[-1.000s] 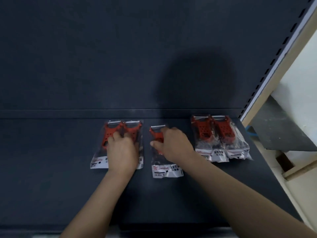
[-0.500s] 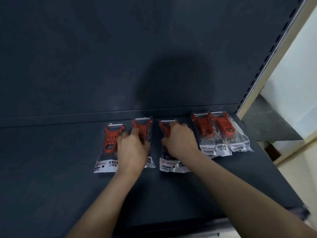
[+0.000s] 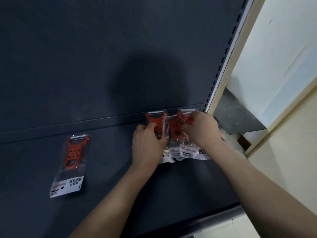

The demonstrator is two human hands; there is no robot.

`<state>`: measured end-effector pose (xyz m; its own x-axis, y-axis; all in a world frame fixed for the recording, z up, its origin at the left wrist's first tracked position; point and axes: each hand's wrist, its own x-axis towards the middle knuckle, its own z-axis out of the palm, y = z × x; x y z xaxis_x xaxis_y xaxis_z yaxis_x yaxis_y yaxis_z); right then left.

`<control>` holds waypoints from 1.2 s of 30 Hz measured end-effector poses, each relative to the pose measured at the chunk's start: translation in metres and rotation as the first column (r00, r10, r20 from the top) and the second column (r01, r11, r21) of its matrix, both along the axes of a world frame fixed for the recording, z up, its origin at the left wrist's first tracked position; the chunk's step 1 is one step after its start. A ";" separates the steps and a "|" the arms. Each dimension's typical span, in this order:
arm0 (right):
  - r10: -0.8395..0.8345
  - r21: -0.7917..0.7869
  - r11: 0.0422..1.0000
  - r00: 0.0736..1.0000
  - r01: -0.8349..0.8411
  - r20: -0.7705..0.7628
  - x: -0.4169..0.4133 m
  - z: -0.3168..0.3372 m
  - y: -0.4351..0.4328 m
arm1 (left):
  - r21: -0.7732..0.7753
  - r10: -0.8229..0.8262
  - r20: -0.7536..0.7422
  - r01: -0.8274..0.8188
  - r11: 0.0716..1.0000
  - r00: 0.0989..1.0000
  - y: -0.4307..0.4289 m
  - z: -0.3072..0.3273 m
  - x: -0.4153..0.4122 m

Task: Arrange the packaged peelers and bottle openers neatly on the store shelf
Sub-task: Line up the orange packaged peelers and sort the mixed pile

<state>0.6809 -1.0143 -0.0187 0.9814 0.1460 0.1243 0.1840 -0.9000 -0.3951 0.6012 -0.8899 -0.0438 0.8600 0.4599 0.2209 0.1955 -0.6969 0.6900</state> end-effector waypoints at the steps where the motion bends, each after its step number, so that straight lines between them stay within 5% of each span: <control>1: 0.001 -0.008 1.000 1.000 -0.001 -0.006 0.004 0.000 -0.006 | -0.003 -0.010 0.008 0.010 1.000 1.000 -0.006 0.000 0.004; 18: 0.186 -0.011 0.982 0.981 -0.187 -0.060 0.049 -0.029 -0.033 | 0.033 0.030 -0.063 -0.027 0.999 0.998 -0.054 -0.020 0.041; 30: 0.218 0.035 0.975 0.976 -0.219 0.016 0.047 -0.028 -0.041 | -0.078 0.001 -0.017 -0.002 0.997 1.000 -0.056 -0.017 0.035; 36: 0.201 0.020 0.979 0.975 -0.204 0.097 0.037 -0.016 -0.043 | 0.003 0.051 0.006 -0.051 0.999 0.999 -0.049 -0.012 0.028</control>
<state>0.7183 -1.0575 -0.0352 0.9155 0.3356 0.2220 0.3990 -0.8281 -0.3937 0.6291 -0.9390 -0.0560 0.8339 0.5028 0.2275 0.2271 -0.6883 0.6889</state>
